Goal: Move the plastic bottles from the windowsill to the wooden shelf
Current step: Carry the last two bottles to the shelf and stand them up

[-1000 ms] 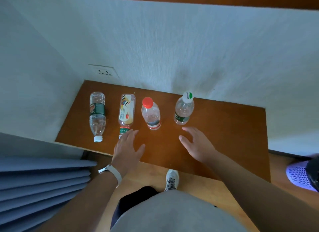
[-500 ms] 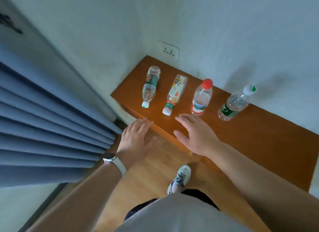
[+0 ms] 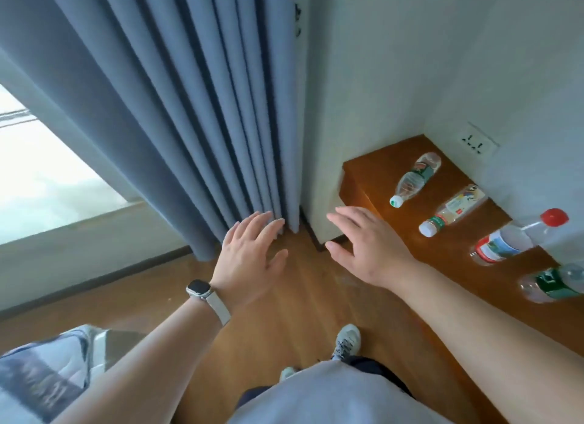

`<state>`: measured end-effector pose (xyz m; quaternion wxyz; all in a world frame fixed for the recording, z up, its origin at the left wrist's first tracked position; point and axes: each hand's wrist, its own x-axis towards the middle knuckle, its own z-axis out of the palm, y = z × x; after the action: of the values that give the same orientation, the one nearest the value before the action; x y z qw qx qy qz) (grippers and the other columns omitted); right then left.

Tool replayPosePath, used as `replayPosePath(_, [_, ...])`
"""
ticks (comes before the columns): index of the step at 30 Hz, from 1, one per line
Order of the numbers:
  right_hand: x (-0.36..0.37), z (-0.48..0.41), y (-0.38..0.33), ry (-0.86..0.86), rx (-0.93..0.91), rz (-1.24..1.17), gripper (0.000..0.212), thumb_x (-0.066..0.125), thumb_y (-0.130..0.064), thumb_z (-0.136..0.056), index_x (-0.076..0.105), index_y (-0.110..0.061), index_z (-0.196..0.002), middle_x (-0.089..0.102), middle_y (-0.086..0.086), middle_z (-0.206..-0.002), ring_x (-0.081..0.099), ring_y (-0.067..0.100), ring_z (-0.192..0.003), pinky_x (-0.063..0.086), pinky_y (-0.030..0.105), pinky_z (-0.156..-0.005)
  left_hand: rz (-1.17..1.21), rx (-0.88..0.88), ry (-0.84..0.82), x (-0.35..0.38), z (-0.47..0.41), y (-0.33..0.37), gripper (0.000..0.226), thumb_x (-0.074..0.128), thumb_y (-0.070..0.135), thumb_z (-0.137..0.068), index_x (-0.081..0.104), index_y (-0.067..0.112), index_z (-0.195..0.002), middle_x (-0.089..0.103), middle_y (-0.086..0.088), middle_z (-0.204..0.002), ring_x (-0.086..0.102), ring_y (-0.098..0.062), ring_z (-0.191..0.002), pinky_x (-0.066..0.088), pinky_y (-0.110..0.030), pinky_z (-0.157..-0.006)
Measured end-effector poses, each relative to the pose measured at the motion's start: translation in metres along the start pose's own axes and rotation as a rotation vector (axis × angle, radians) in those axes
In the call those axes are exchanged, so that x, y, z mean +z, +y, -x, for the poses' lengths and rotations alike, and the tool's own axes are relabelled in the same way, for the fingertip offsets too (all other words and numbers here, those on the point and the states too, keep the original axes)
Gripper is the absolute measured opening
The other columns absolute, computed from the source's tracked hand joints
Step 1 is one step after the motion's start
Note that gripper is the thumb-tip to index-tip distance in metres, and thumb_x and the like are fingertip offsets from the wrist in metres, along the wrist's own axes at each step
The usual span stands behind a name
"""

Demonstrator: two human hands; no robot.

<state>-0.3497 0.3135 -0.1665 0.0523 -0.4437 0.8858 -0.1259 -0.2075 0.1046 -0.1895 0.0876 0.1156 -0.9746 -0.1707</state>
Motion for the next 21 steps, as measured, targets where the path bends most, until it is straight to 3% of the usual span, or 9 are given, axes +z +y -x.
replayPosePath(5, [0.007, -0.041, -0.050, 0.011, -0.205, 0.028, 0.062, 0.040, -0.053, -0.092, 0.057, -0.011, -0.135, 0.055, 0.009, -0.138, 0.047, 0.029, -0.130, 0.046, 0.047, -0.101, -0.081, -0.127, 0.085, -0.029, 0.038, -0.044, 0.054, 0.049, 0.047, -0.090, 0.052, 0.023, -0.138, 0.050, -0.002, -0.146, 0.038, -0.027, -0.140, 0.030, -0.048, -0.115])
replayPosePath(10, [0.013, -0.079, -0.099, 0.010, -0.395, 0.072, 0.059, 0.044, -0.052, -0.090, 0.061, -0.012, -0.130, 0.059, 0.009, -0.133, 0.052, 0.030, -0.126, 0.047, 0.044, -0.096, -0.197, -0.270, 0.133, -0.058, 0.068, -0.080, 0.055, 0.049, 0.049, -0.090, 0.053, 0.023, -0.139, 0.052, -0.003, -0.144, 0.041, -0.027, -0.138, 0.027, -0.046, -0.114])
replayPosePath(21, [0.043, -0.184, -0.149, -0.092, -0.667, 0.017, 0.057, 0.043, -0.052, -0.089, 0.063, -0.015, -0.128, 0.058, 0.010, -0.135, 0.051, 0.034, -0.127, 0.044, 0.049, -0.101, -0.312, -0.506, 0.169, -0.075, 0.058, -0.127, 0.050, 0.047, 0.047, -0.091, 0.057, 0.023, -0.134, 0.056, -0.005, -0.139, 0.047, -0.029, -0.134, 0.024, -0.042, -0.110])
